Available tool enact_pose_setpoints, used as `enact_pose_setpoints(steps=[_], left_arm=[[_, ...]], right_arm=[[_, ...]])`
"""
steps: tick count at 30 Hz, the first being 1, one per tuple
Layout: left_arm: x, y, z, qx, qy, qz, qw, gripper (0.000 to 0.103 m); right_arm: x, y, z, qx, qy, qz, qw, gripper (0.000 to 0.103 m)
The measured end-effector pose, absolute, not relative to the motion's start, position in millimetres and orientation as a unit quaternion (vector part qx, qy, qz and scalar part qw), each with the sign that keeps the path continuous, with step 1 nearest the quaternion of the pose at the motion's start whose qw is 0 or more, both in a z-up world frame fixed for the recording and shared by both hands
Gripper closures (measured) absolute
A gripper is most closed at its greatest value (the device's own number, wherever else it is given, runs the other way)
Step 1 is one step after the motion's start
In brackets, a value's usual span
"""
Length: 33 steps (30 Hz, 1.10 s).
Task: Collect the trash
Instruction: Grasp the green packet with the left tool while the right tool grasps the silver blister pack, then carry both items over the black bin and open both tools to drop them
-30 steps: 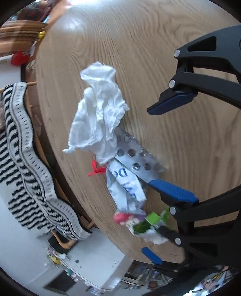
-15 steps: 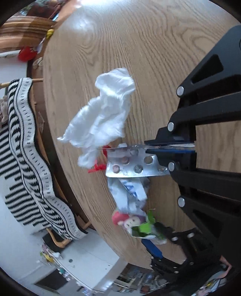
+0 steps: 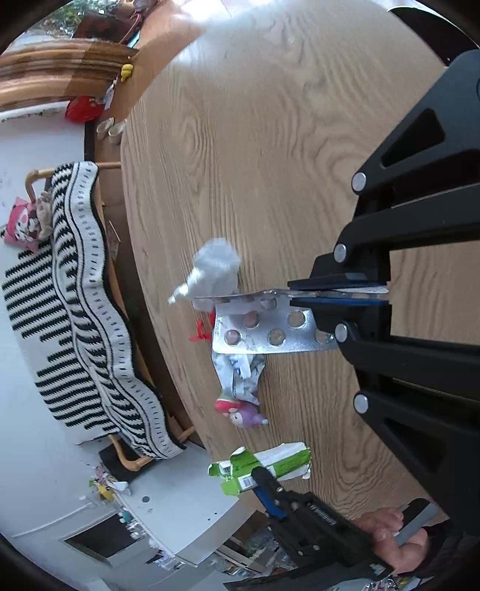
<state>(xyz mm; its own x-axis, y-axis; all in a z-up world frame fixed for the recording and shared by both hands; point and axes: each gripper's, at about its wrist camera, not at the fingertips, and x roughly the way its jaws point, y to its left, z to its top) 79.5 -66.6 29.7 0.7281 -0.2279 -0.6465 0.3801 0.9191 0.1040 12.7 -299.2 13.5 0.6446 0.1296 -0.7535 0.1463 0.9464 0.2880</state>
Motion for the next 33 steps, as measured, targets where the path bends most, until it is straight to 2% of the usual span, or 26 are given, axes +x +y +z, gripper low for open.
enact_pose_setpoints(steps=[6,10,23,33], left_arm=[[73.8,-71.1,67.2,0.011,0.326,-0.225,0.918,0.083],[60.3,-103.2,75.4,-0.013,0.322,-0.271,0.907,0.083],[-56.5,-348.9,32.8,0.084,0.337,-0.476,0.808,0.083],[-181.6,-510.6,-51.7,0.181,0.355,-0.593,0.7,0.083]], right_arm=[[-38.7,-360.0,20.2,0.176,0.411,-0.036,0.894,0.098],[-78.4,-409.3,15.1,0.18,0.409,-0.076,0.891,0.098],[-247.0,-570.1,-23.7,0.239,0.386,-0.252,0.855,0.098],[-370.7,-640.5,-75.6,0.289,0.395,-0.359,0.795,0.098]])
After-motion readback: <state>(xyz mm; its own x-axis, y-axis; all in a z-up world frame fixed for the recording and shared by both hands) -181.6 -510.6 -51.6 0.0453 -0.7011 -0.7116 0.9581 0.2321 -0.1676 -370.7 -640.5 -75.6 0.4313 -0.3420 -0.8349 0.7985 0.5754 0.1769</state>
